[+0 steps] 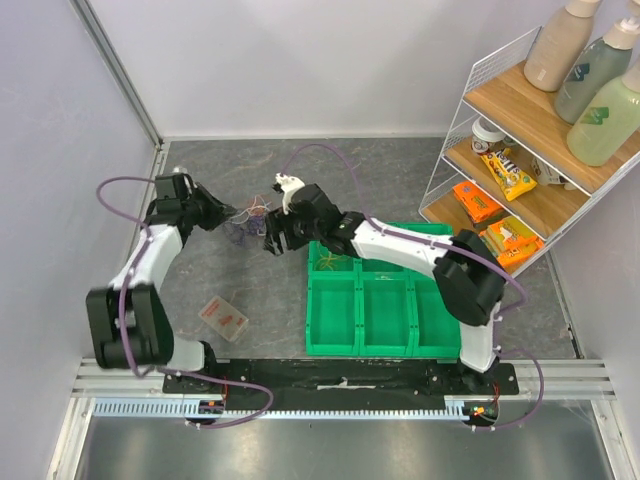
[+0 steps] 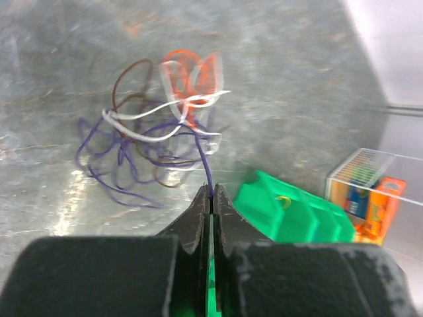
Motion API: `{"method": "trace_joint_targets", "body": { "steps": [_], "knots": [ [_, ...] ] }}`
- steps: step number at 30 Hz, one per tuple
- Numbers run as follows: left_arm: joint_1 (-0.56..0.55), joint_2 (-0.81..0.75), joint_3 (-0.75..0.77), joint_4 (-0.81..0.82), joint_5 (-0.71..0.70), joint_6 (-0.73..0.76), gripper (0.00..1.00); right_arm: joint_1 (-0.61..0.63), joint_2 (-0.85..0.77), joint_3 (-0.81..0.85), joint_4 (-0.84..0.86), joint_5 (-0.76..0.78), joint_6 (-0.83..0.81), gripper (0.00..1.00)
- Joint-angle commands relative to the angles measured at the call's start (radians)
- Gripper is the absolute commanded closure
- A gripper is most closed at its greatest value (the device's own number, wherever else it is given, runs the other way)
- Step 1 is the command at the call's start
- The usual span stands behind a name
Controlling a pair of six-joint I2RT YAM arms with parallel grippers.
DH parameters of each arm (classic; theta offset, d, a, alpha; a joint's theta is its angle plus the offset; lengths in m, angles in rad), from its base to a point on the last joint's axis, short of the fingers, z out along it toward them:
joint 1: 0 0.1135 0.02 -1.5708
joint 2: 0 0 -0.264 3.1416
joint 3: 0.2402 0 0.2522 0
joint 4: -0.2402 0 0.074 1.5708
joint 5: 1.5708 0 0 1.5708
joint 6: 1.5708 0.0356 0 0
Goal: Untangle the cables
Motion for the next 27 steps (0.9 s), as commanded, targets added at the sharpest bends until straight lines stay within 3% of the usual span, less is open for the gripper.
{"method": "trace_joint_targets", "body": {
  "steps": [1, 6, 9, 11, 15, 17, 19, 24, 27],
  "knots": [
    [0.004, -0.240, -0.001, -0.031, 0.045, 0.058, 0.98, 0.001, 0.114, 0.180, 0.105, 0.001, 0.001, 0.19],
    [0.004, -0.399, -0.001, -0.066, 0.128, 0.017, 0.98, 0.001, 0.268, 0.309, 0.272, 0.053, 0.101, 0.10],
    [0.005, -0.480, 0.049, -0.066, 0.192, -0.011, 0.98, 0.001, 0.370, 0.364, 0.366, 0.096, 0.171, 0.09],
    [0.001, -0.524, 0.109, -0.072, 0.214, -0.026, 0.98, -0.005, 0.432, 0.420, 0.366, 0.148, 0.210, 0.12],
    [0.004, -0.578, 0.301, -0.114, 0.177, -0.043, 0.98, -0.018, 0.551, 0.585, 0.348, 0.164, 0.280, 0.31],
    [0.002, -0.565, 0.463, -0.123, 0.183, -0.046, 0.98, -0.018, 0.622, 0.694, 0.274, 0.191, 0.277, 0.39],
    [0.002, -0.514, 0.664, -0.153, 0.204, -0.051, 0.98, -0.022, 0.686, 0.766, 0.214, 0.208, 0.276, 0.41],
    [0.004, -0.292, 1.285, -0.281, 0.175, -0.018, 0.98, -0.047, 0.702, 0.757, 0.206, 0.234, 0.270, 0.41],
    [0.004, -0.195, 1.494, -0.264, 0.151, -0.053, 0.98, -0.059, 0.708, 0.762, 0.202, 0.233, 0.239, 0.40]
  ]
}}
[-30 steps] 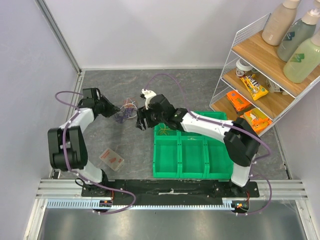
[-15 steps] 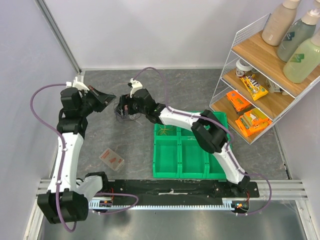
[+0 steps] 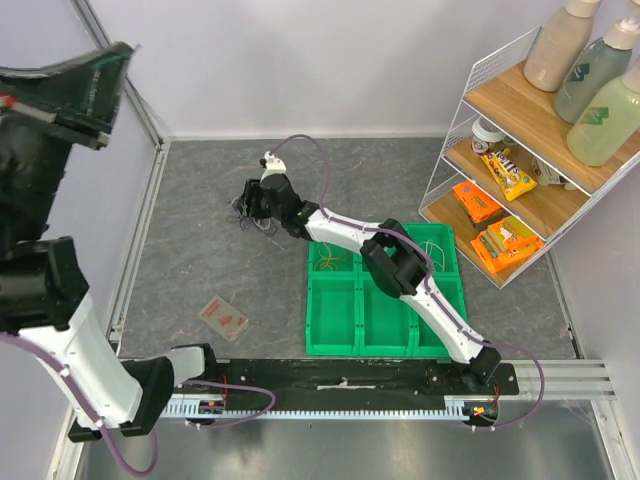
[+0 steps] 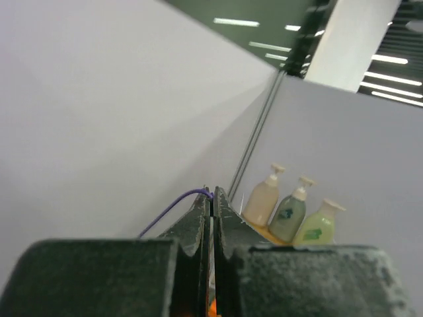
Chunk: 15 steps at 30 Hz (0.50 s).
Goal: Untangle the cables
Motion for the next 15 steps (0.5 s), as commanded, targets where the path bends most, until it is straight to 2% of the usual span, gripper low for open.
{"method": "trace_joint_targets", "body": {
  "steps": [1, 7, 12, 15],
  "knots": [
    [0.004, 0.116, 0.227, -0.028, -0.015, -0.052, 0.98, -0.025, 0.014, 0.046, -0.016, 0.034, -0.032, 0.40],
    [0.004, 0.169, 0.249, 0.166, 0.061, -0.242, 0.98, -0.030, 0.037, 0.068, -0.038, 0.043, -0.111, 0.27],
    [0.004, 0.214, 0.302, 0.432, 0.117, -0.484, 0.98, -0.042, 0.170, 0.265, -0.170, 0.101, -0.138, 0.20],
    [0.002, 0.202, 0.357, 0.487, 0.083, -0.540, 0.98, -0.056, 0.209, 0.321, -0.215, 0.174, -0.145, 0.15]
  ]
}}
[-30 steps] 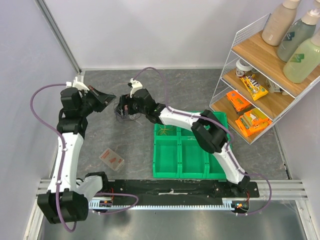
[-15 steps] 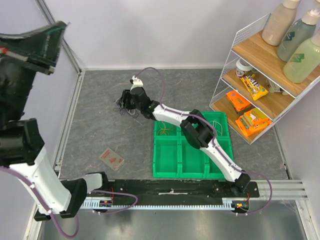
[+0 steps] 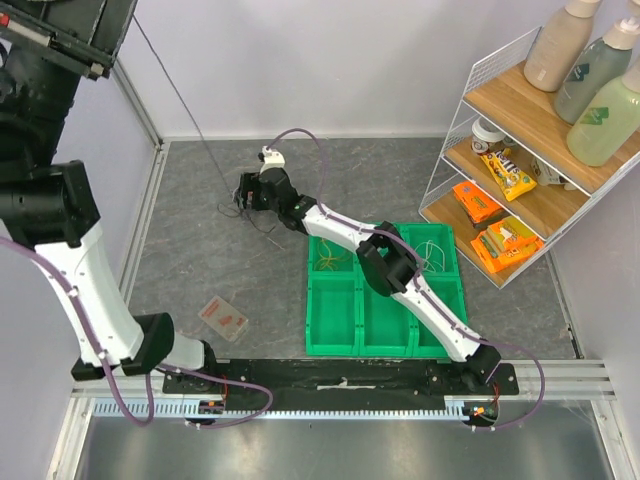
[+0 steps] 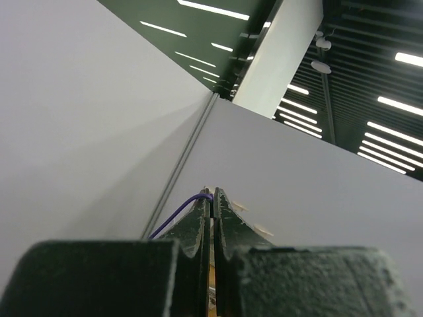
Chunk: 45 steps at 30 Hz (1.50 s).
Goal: Untangle the cables
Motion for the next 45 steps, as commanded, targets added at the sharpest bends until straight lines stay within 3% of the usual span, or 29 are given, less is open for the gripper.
{"method": "trace_joint_targets", "body": {
  "steps": [1, 7, 11, 17, 21, 24, 29, 33, 36, 41, 45],
  "knots": [
    [0.002, -0.063, 0.090, 0.241, -0.010, -0.195, 0.98, -0.034, 0.069, 0.086, -0.124, 0.144, -0.045, 0.15],
    [0.003, -0.201, 0.053, 0.204, -0.094, -0.094, 0.98, -0.074, 0.053, 0.088, -0.203, 0.279, 0.007, 0.14],
    [0.003, -0.243, 0.018, 0.093, -0.119, 0.009, 0.98, -0.101, -0.039, 0.010, -0.249, 0.351, 0.007, 0.12],
    [0.003, -0.243, -0.039, 0.023, -0.102, 0.046, 0.98, -0.156, -0.104, 0.040, -0.409, 0.333, -0.042, 0.07],
    [0.003, -0.255, -0.060, 0.028, -0.088, 0.046, 0.98, -0.236, -0.118, 0.025, -0.440, 0.054, 0.085, 0.05],
    [0.003, -0.284, -0.093, 0.014, -0.102, 0.077, 0.98, -0.242, -0.099, 0.080, -0.460, -0.049, 0.121, 0.04],
    [0.003, -0.329, -0.131, -0.087, -0.109, 0.188, 0.98, -0.272, -0.125, -0.014, -0.224, -0.423, 0.280, 0.05],
    [0.003, -0.459, -0.435, -0.125, -0.143, 0.290, 0.98, -0.270, -0.286, -0.336, 0.144, -0.604, 0.456, 0.05],
    [0.002, -0.511, -0.702, -0.194, -0.160, 0.408, 0.98, -0.270, -0.386, -0.439, 0.064, -0.599, 0.353, 0.07],
    [0.003, -0.446, -0.984, -0.398, -0.308, 0.687, 0.98, -0.261, -0.498, -0.576, -0.105, -0.576, 0.094, 0.34],
    [0.002, -0.352, -1.157, -0.327, -0.338, 0.698, 0.98, -0.249, -0.576, -0.687, -0.153, -0.514, -0.072, 0.38]
  ]
}}
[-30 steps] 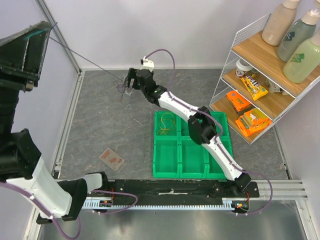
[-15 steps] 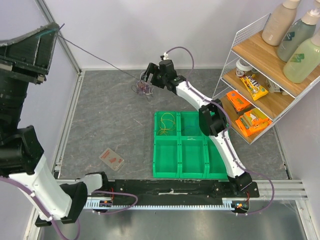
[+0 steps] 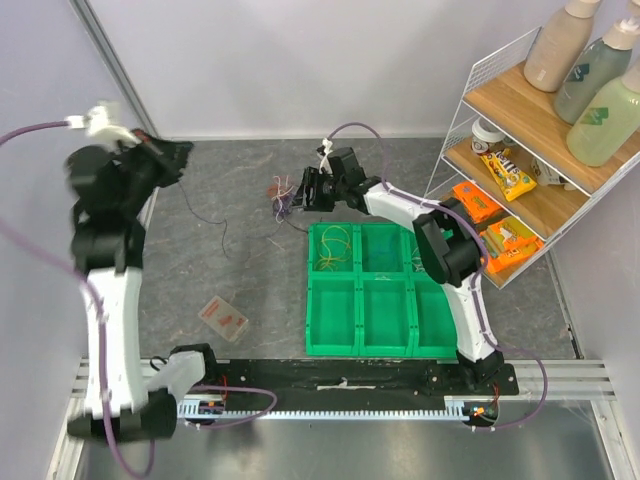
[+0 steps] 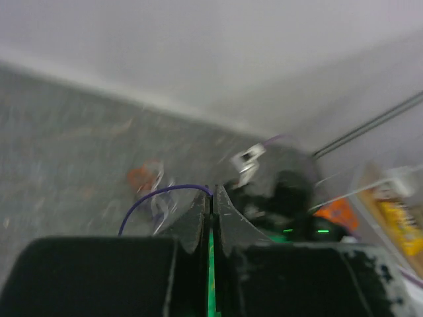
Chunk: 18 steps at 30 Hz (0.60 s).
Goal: Untangle the cables
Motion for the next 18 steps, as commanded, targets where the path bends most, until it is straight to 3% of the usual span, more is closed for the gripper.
{"method": "trace_joint_targets", "body": {
  "steps": [1, 4, 8, 12, 16, 18],
  "knots": [
    [0.000, 0.138, -0.154, -0.047, -0.077, 0.137, 0.98, 0.010, -0.139, -0.070, -0.069, 0.021, -0.241, 0.40],
    [0.000, 0.219, -0.184, -0.005, -0.059, 0.140, 0.98, 0.022, -0.179, -0.085, -0.163, 0.152, -0.319, 0.36],
    [0.000, 0.292, -0.235, 0.053, -0.030, 0.117, 0.98, 0.063, -0.193, -0.069, -0.161, 0.234, -0.333, 0.29],
    [0.002, 0.341, -0.299, 0.104, 0.042, 0.089, 0.93, 0.158, -0.151, -0.004, -0.166, 0.359, -0.364, 0.35],
    [-0.002, 0.384, -0.330, 0.110, 0.064, 0.088, 0.73, 0.211, -0.127, -0.009, -0.079, 0.407, -0.319, 0.46],
    [0.000, 0.399, -0.341, 0.111, 0.084, 0.079, 0.49, 0.223, -0.131, -0.024, -0.049, 0.482, -0.290, 0.44]
  ]
}}
